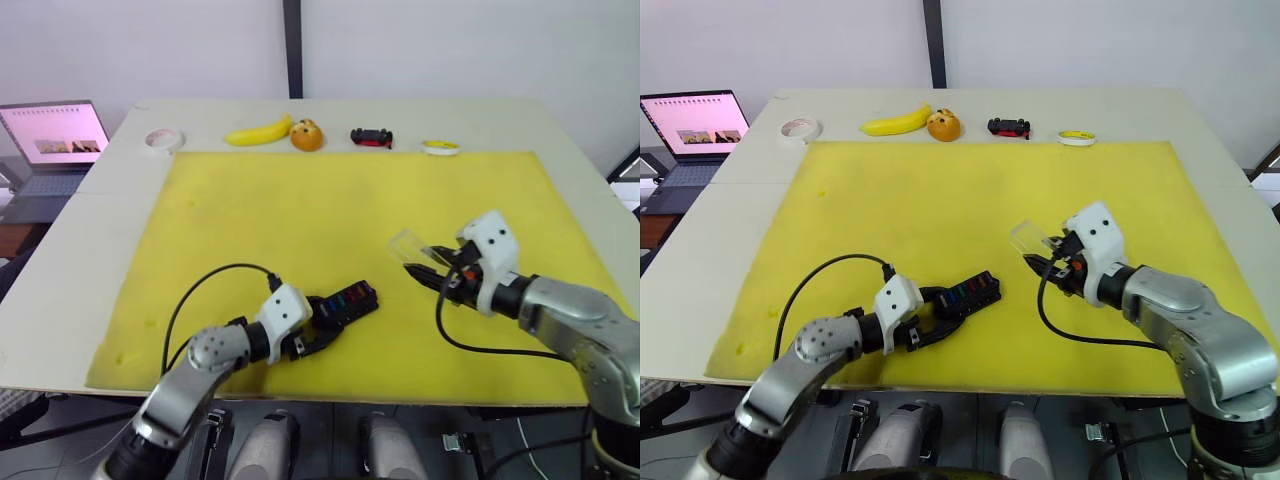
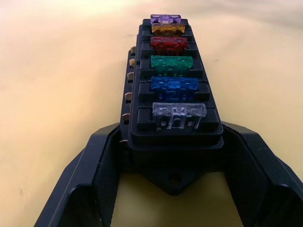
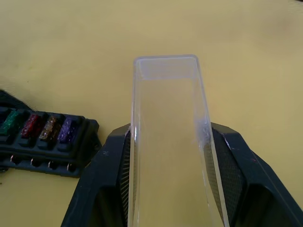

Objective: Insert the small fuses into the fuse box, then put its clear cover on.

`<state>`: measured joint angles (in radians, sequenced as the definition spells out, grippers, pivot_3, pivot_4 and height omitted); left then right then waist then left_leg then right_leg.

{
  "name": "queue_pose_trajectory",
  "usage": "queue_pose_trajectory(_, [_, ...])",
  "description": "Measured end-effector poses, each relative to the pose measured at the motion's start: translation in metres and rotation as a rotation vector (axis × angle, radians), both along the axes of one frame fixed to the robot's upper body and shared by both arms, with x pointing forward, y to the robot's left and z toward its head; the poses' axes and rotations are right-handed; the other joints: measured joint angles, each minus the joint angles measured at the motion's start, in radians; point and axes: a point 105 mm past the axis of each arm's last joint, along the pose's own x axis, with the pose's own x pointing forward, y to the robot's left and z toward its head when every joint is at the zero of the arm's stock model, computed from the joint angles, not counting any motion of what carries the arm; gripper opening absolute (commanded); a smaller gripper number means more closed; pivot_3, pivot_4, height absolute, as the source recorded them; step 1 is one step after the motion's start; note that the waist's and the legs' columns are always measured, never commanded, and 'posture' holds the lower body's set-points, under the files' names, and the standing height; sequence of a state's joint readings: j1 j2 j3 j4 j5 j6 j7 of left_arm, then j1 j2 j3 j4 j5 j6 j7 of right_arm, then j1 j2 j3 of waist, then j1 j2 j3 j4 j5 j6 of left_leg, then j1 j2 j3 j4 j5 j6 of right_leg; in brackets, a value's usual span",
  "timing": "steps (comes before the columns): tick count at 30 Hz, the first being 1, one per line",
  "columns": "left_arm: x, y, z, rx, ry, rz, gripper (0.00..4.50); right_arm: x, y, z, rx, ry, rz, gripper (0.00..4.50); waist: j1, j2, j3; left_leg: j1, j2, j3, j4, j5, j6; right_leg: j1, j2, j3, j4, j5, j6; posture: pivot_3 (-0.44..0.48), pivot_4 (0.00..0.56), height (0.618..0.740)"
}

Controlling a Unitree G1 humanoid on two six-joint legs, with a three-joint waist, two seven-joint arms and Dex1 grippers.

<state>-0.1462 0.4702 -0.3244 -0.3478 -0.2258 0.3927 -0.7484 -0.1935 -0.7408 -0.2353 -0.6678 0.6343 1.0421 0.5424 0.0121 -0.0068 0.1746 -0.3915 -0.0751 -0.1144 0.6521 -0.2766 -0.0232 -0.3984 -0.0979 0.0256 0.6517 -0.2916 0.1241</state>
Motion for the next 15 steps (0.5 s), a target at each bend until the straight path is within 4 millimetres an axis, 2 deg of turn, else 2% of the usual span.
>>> queue_pose_trajectory(4, [0.011,0.008,0.008,0.077,-0.006,-0.179,2.55,-0.016,0.012,0.014,0.007,-0.005,0.199,1.72,-0.005,0.000,0.000,0.000,0.001,0.000,0.000,0.000,0.000,0.000,0.001,-0.001,0.000,0.000,0.000,0.000,0.150,0.740])
queue_pose_trajectory(8, [0.026,0.009,0.011,0.116,-0.016,-0.319,2.55,-0.023,0.028,0.025,-0.020,-0.010,0.376,1.72,-0.008,0.000,0.001,0.000,0.001,0.000,0.000,0.000,0.000,0.000,0.001,-0.001,0.000,0.000,0.000,0.000,0.150,0.740])
queue_pose_trajectory(12, [0.042,0.004,0.014,0.133,-0.040,-0.411,2.55,-0.021,0.048,0.015,-0.082,0.012,0.495,1.72,-0.008,-0.001,0.001,0.000,0.001,-0.001,0.000,0.000,0.000,0.000,0.001,-0.002,-0.001,0.000,0.000,0.000,0.150,0.740])
queue_pose_trajectory(15, [0.045,0.001,0.011,0.121,-0.035,-0.445,2.55,-0.017,0.059,0.004,-0.102,0.034,0.525,1.72,-0.011,-0.001,0.001,-0.002,0.001,-0.001,0.000,0.000,-0.001,-0.002,0.000,-0.001,-0.001,0.000,0.000,0.000,0.150,0.740])
